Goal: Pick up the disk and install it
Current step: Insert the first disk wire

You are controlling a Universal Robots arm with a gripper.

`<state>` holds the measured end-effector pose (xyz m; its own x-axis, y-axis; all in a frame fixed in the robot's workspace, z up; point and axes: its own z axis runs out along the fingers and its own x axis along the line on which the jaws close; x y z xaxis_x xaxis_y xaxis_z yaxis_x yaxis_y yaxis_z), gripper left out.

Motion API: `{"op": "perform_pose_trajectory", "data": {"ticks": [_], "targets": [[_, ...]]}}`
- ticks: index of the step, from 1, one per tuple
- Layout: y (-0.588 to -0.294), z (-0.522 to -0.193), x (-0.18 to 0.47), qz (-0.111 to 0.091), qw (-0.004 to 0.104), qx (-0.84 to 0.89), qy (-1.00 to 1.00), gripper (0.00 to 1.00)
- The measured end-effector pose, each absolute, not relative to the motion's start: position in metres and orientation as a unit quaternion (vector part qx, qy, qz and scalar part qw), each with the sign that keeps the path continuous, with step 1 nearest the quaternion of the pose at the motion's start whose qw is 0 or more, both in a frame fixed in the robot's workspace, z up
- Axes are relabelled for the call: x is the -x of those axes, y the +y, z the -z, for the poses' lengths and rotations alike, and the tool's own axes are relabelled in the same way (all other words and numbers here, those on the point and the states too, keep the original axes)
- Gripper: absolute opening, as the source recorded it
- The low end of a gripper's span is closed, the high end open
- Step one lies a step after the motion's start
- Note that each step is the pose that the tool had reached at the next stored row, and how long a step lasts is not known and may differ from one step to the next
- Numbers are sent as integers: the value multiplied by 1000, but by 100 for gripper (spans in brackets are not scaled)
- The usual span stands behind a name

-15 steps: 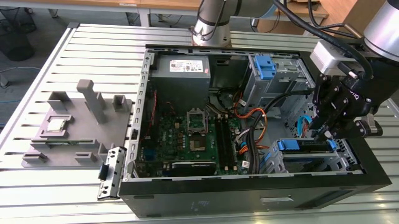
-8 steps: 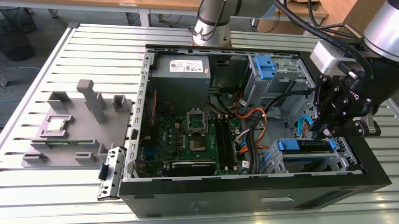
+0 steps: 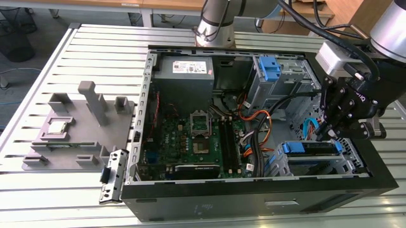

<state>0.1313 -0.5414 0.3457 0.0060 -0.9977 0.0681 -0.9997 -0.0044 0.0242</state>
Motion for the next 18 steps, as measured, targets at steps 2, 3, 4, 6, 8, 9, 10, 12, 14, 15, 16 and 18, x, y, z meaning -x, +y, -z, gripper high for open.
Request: {"op": "perform_pose_trajectory", "data": {"ticks": [2,3,4,6,8,9,10,12,14,15,16,18], "targets": [[-541,-346,-131,-16,33,-708,-705,16],[-541,-346,-131,-16,33,-709,-705,16],[-541,-346,-131,-16,33,-709,-705,16],[-541,-345,-132,-16,33,-708,-705,16],[-541,-345,-132,-16,33,-708,-705,16],[-541,-345,-132,-16,33,-708,-705,16],[-541,-345,-132,-16,33,-708,-705,16],[-541,-345,-132,-16,33,-708,-705,16],[-541,-345,-132,-16,33,-708,-705,16],[-542,-345,-132,-16,33,-709,-705,16],[-542,-345,-132,-16,33,-709,-705,16],[-543,-345,-132,-16,33,-709,-705,16]]}}
